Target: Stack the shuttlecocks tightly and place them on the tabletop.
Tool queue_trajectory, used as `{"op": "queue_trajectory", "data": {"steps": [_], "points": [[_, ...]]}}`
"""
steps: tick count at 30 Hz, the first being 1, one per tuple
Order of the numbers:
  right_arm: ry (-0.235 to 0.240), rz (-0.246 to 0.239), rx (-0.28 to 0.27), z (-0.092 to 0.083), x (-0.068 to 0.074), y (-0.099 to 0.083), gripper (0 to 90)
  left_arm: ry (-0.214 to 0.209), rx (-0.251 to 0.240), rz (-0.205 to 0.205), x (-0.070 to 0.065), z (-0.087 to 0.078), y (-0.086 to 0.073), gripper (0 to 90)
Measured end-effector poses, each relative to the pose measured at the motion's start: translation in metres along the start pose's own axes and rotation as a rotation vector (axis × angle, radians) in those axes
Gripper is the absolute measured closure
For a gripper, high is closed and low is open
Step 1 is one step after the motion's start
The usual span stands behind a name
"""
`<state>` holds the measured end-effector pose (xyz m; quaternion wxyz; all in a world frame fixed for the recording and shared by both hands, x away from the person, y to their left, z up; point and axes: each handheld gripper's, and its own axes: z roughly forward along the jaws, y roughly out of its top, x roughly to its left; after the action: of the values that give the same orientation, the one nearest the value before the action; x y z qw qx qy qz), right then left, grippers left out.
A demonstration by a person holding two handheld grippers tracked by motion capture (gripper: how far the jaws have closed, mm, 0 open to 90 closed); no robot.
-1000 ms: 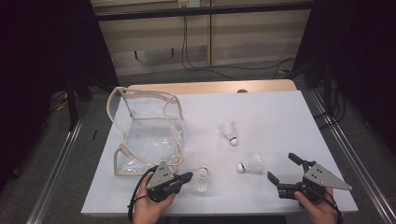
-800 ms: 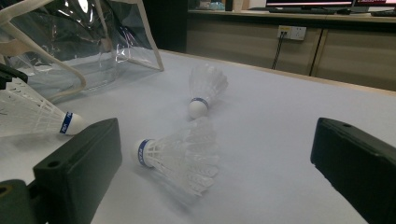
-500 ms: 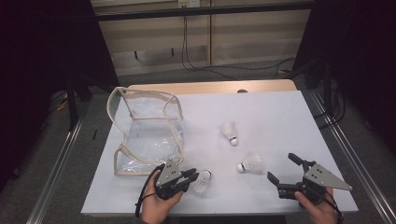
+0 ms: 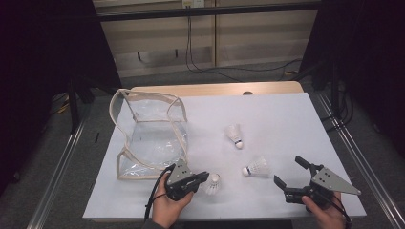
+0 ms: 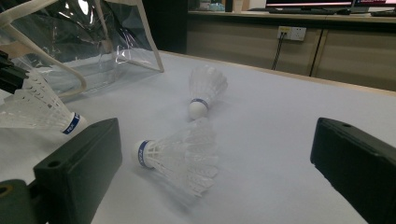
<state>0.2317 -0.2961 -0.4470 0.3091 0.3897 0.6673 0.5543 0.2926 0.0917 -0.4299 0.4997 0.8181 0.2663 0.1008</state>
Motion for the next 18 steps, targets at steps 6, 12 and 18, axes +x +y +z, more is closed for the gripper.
{"op": "queue_trajectory", "data": {"steps": [6, 12, 18], "points": [[0.001, 0.004, 0.0, 0.0, 0.0, 0.0, 1.6, 0.018, -0.001, -0.035, -0.002, 0.005, 0.006, 89.5], [0.003, 0.004, -0.002, -0.001, -0.001, 0.0, 1.6, 0.033, -0.009, -0.079, -0.002, 0.011, 0.012, 89.5], [0.002, 0.006, -0.001, -0.001, -0.001, 0.0, 1.6, 0.024, 0.004, -0.108, -0.007, 0.019, 0.015, 89.5]]}}
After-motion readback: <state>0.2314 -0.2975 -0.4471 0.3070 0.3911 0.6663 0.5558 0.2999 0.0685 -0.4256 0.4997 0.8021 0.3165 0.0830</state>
